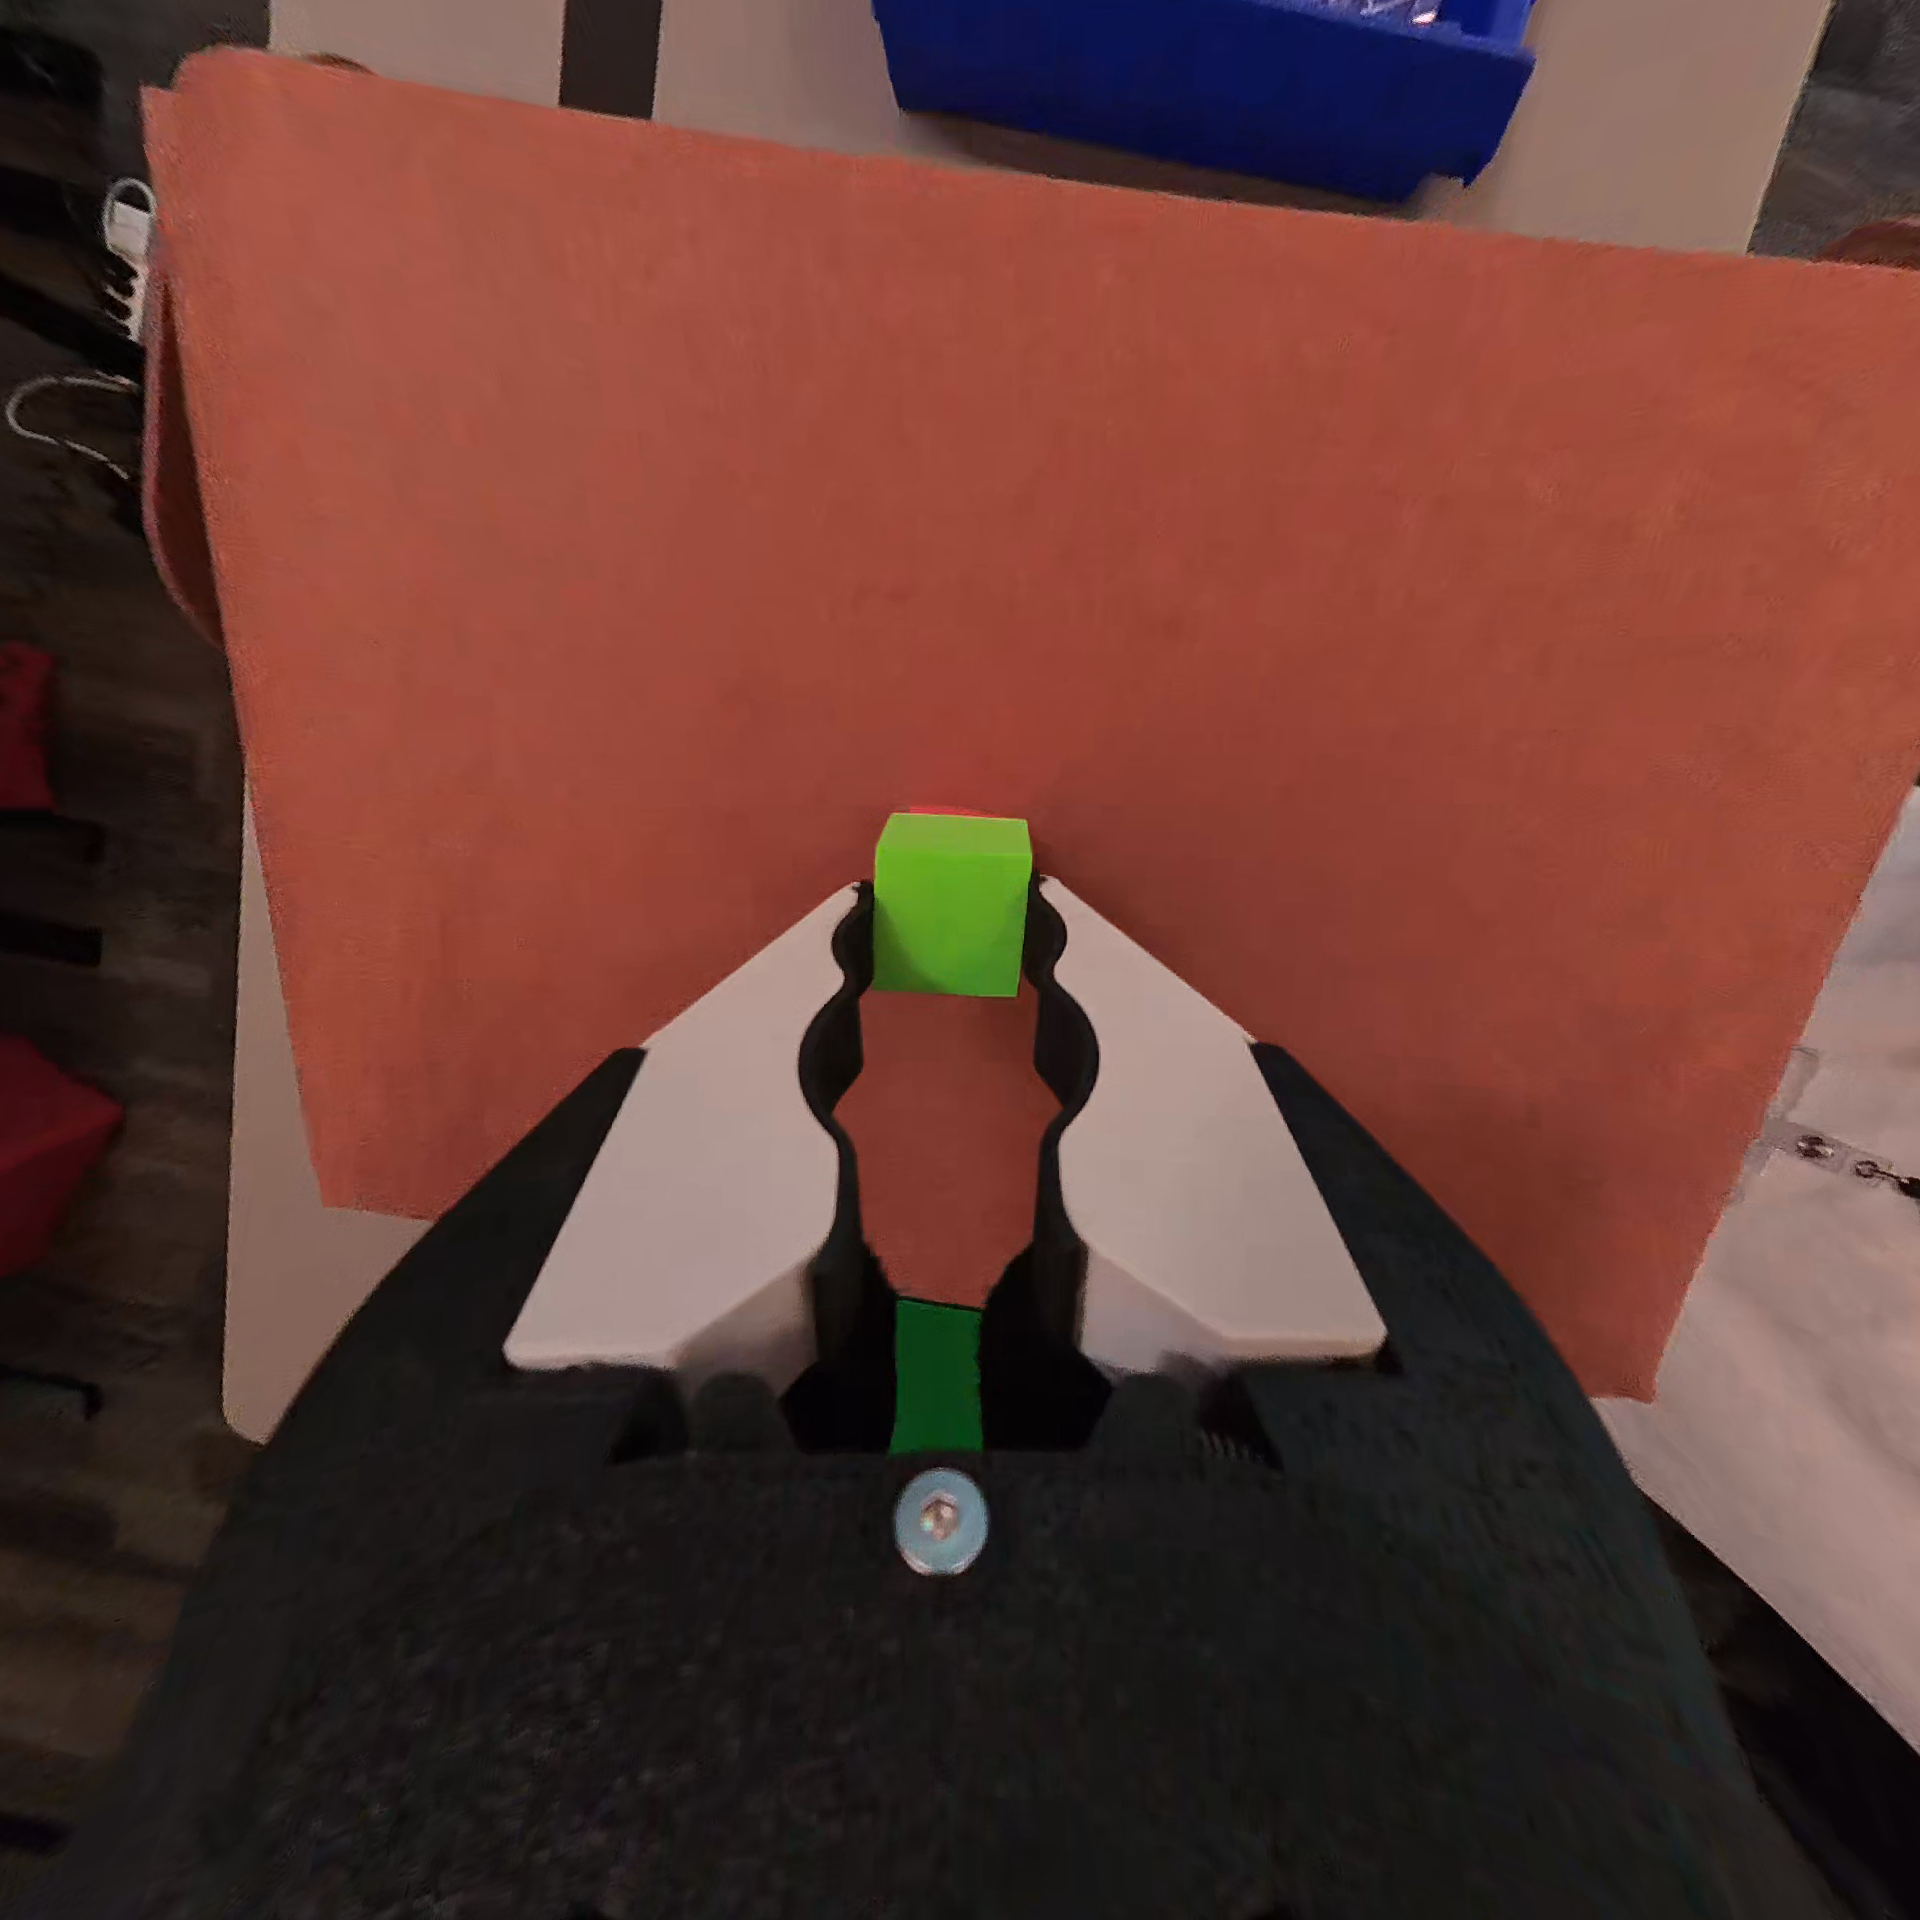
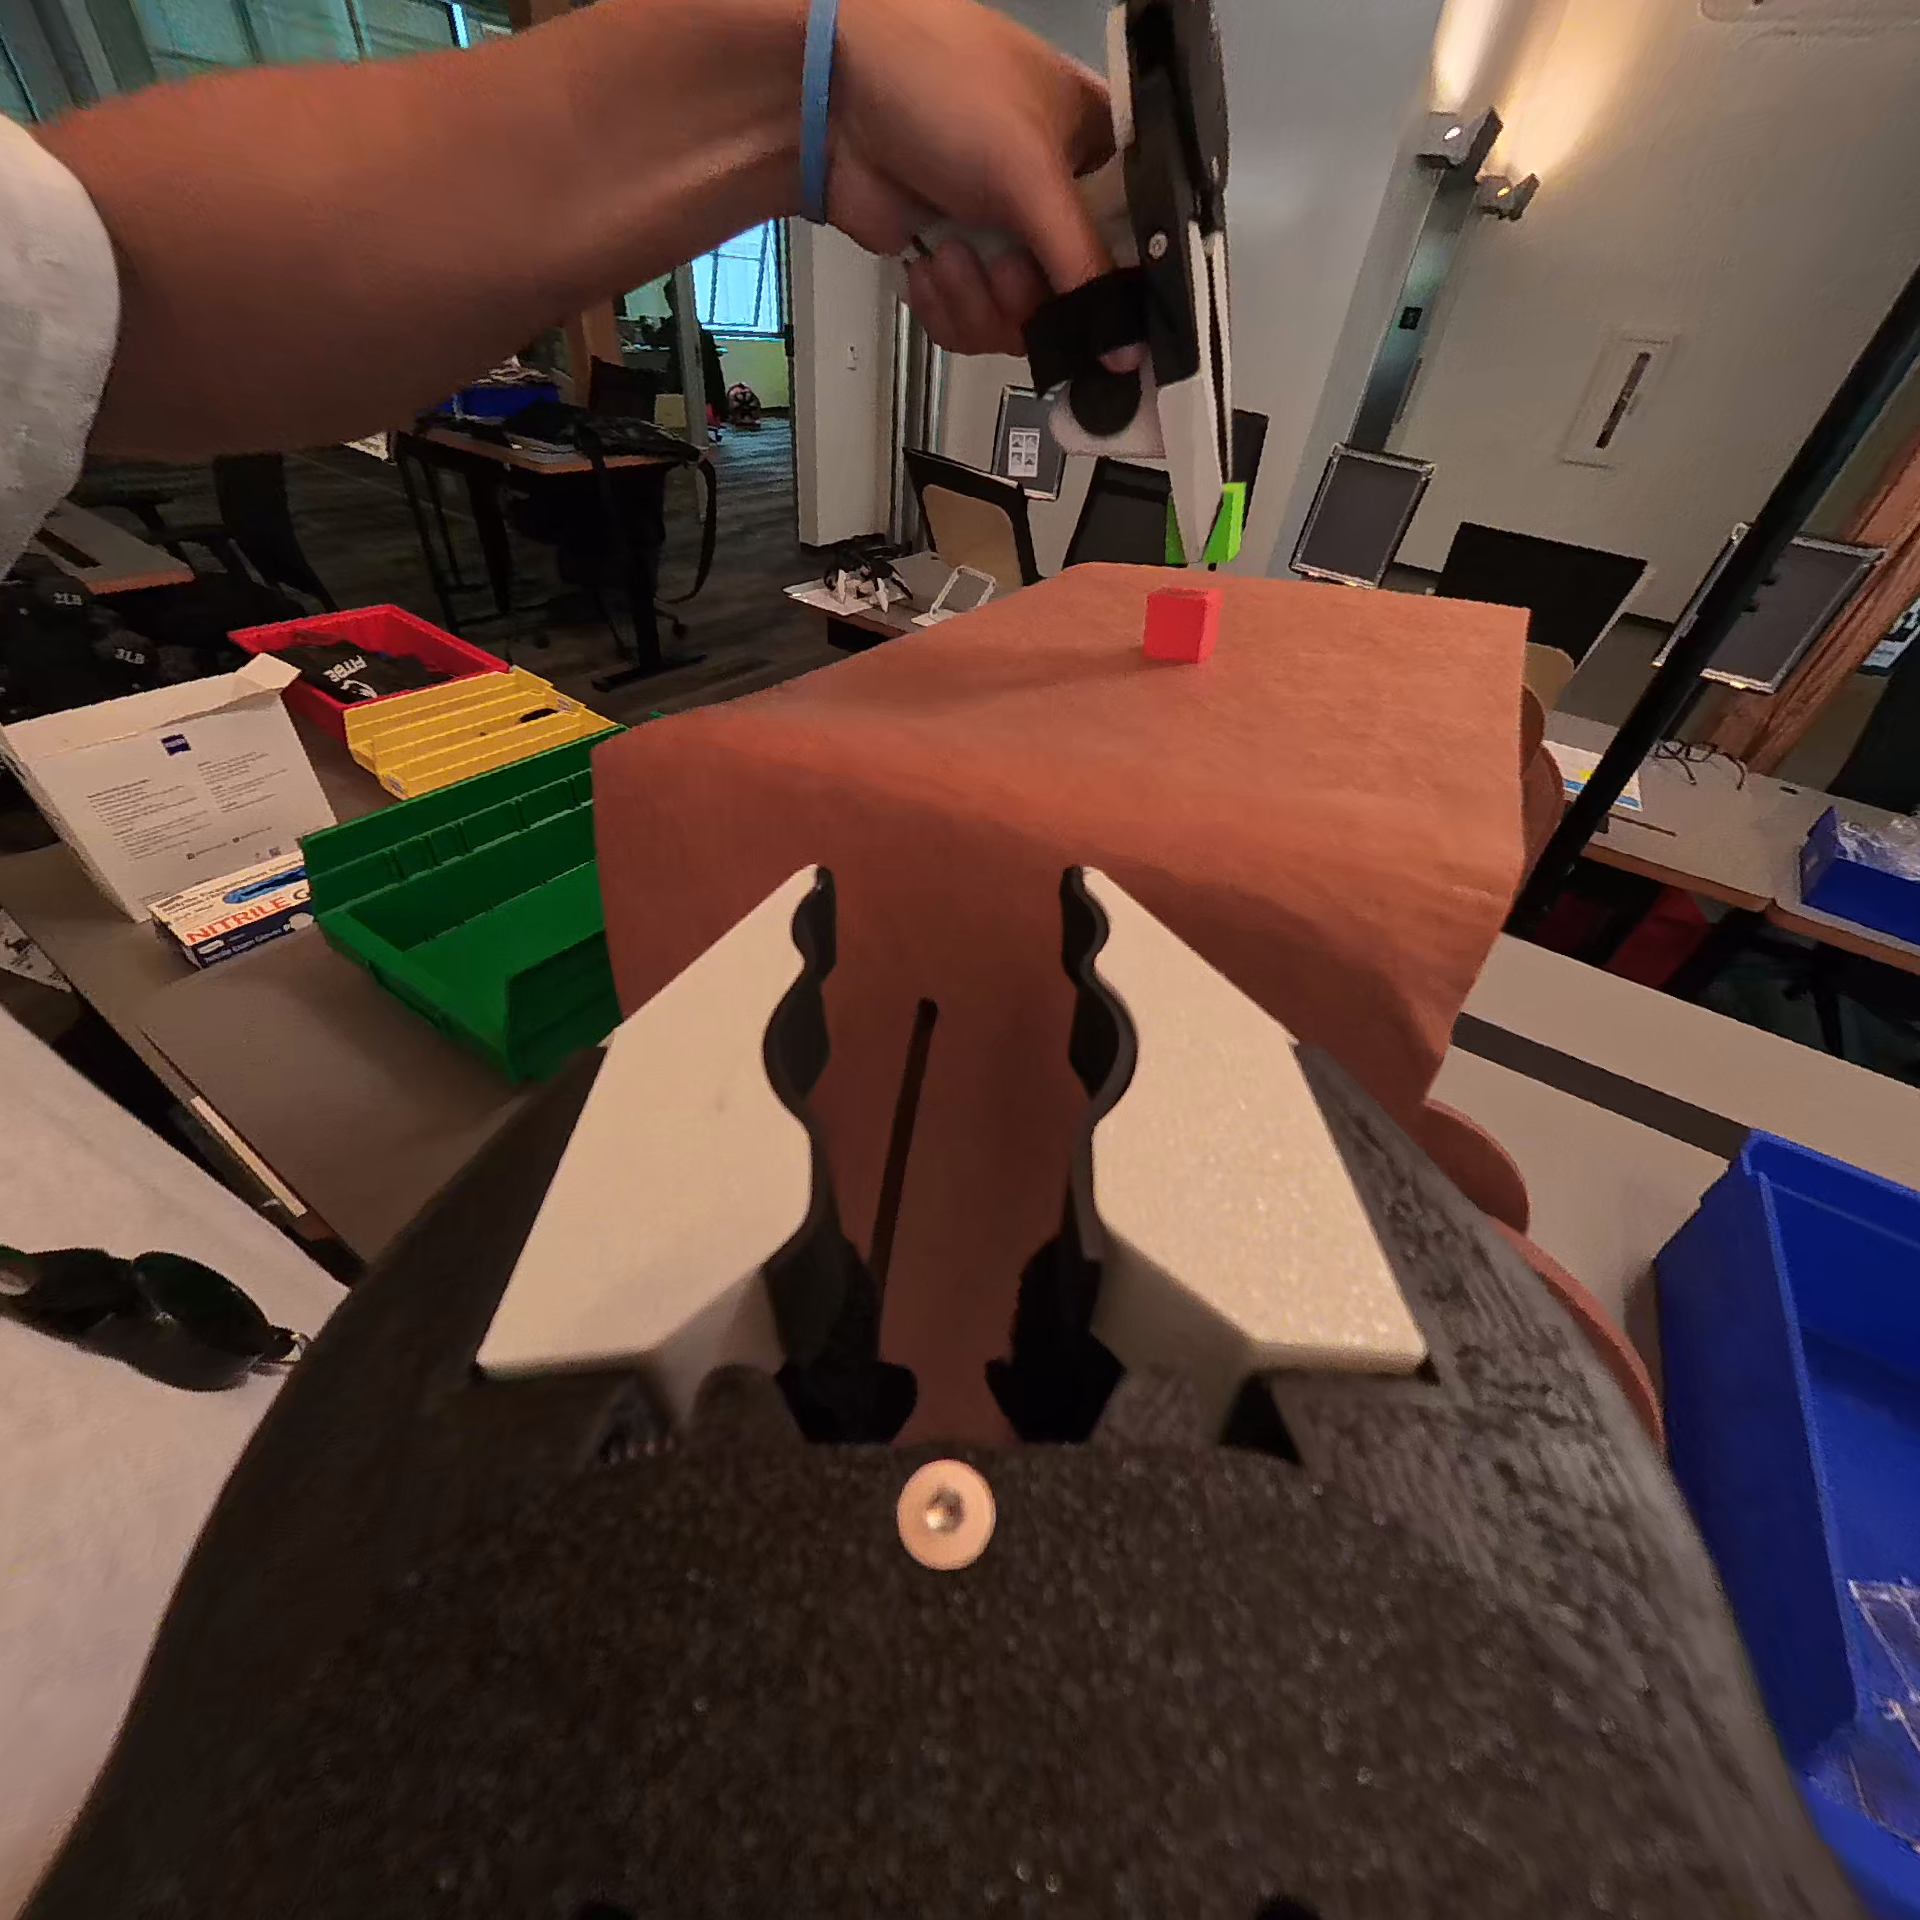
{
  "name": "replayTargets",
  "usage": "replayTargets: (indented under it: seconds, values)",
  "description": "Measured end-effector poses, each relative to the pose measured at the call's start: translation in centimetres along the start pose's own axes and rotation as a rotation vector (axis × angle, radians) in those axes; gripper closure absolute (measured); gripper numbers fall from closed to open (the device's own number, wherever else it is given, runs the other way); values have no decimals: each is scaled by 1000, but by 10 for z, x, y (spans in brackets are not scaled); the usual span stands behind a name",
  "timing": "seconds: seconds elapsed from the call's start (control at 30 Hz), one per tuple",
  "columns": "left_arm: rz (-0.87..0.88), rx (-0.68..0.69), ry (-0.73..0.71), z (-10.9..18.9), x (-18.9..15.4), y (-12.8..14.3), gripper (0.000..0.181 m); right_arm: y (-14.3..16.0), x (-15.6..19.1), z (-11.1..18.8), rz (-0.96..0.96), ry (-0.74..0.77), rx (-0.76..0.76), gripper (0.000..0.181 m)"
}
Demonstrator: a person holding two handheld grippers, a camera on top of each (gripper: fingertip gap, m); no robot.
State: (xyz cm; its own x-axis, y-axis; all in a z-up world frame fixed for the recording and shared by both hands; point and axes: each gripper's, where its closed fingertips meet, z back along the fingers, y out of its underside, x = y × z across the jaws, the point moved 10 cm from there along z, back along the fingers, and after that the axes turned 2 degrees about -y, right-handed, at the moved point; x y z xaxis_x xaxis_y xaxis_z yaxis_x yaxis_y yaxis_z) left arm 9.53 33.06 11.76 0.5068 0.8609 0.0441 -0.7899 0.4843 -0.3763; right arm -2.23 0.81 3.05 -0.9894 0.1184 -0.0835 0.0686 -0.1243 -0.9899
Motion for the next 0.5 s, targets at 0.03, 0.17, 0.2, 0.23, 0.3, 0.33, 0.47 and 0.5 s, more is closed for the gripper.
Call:
replayTargets:
  seconds: [0.03,0.17,0.2,0.23,0.3,0.33,0.47,0.5]
  values:
    - [6,6,-11,-3,2,0,152,1,-1,2,-5,3,1,138]
    - [-25,33,6,-10,1,3,152,4,-4,7,-13,17,12,138]
    - [-36,34,3,-11,0,3,152,5,-4,8,-15,18,14,138]
    - [-43,34,-7,-12,0,3,152,6,-5,9,-17,17,16,138]
    - [-55,41,-11,-15,-1,3,152,6,-6,9,-19,11,20,138]
    - [-63,42,-14,-16,-2,3,152,7,-6,9,-18,9,22,138]
    - [-91,37,-44,-15,-3,3,146,7,-5,8,-6,-1,30,138]
    - [-98,35,-56,-14,-3,3,143,7,-5,8,-6,-4,30,138]
